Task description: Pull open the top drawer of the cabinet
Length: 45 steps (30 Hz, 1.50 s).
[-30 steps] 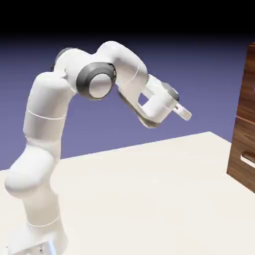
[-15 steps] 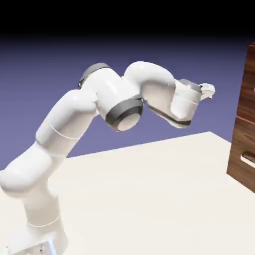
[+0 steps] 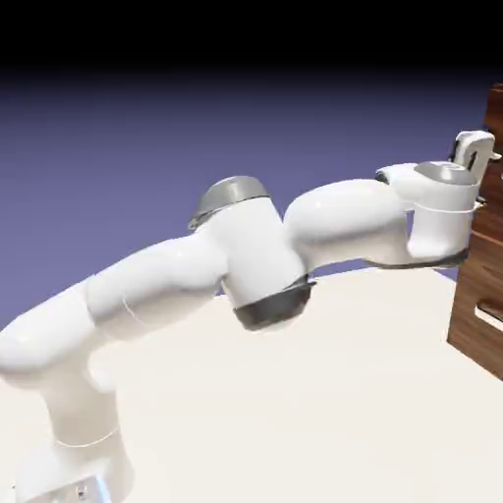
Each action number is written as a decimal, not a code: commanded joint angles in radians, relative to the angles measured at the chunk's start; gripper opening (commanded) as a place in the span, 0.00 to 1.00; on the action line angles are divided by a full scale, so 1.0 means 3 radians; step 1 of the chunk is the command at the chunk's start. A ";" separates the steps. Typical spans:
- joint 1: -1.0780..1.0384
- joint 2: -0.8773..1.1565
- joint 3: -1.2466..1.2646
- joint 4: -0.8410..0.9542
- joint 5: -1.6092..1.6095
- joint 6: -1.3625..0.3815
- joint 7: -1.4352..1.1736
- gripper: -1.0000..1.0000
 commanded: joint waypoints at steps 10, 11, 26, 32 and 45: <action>0.0630 0.0577 0.0210 0.1013 0.0657 0.0199 -0.1305 0.50; 0.0700 0.0641 0.0233 0.1126 0.0730 0.0221 -0.1450 0.50; -0.0029 0.0554 0.0566 0.0003 0.0108 -0.0196 -0.0862 0.00; -0.0516 0.0468 0.0743 -0.0721 -0.0084 -0.0443 -0.0592 0.00; -0.1687 0.0336 0.1222 -0.2291 -0.0236 -0.0902 -0.0201 0.00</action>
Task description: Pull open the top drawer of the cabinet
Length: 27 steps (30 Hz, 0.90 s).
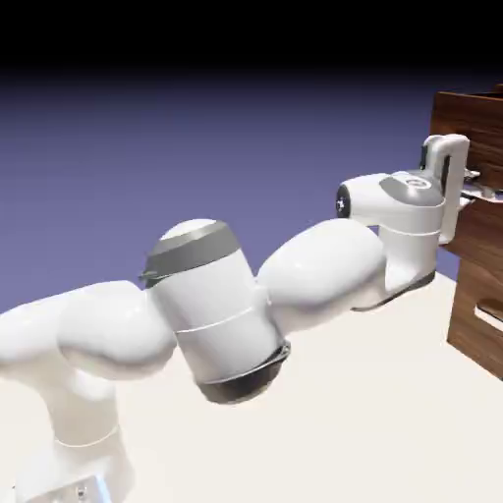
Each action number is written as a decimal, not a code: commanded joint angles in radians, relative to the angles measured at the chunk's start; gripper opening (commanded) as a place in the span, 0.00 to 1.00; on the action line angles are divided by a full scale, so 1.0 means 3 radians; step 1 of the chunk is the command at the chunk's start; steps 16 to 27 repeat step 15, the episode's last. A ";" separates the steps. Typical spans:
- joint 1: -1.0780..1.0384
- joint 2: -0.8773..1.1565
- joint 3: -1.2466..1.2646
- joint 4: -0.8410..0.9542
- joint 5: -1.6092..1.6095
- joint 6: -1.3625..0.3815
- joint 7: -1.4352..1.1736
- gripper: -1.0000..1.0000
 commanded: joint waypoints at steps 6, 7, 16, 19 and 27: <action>-0.0229 0.0389 0.0252 -0.0411 0.0049 -0.0235 -0.0378 0.00; -0.0201 0.0510 0.0280 -0.0419 0.0062 -0.0280 -0.0509 0.00; -0.0610 0.0697 0.0465 -0.0981 0.0138 -0.0452 -0.0619 1.00; -0.0610 0.0697 0.0465 -0.0981 0.0138 -0.0452 -0.0619 1.00; -0.0610 0.0697 0.0465 -0.0981 0.0138 -0.0452 -0.0619 1.00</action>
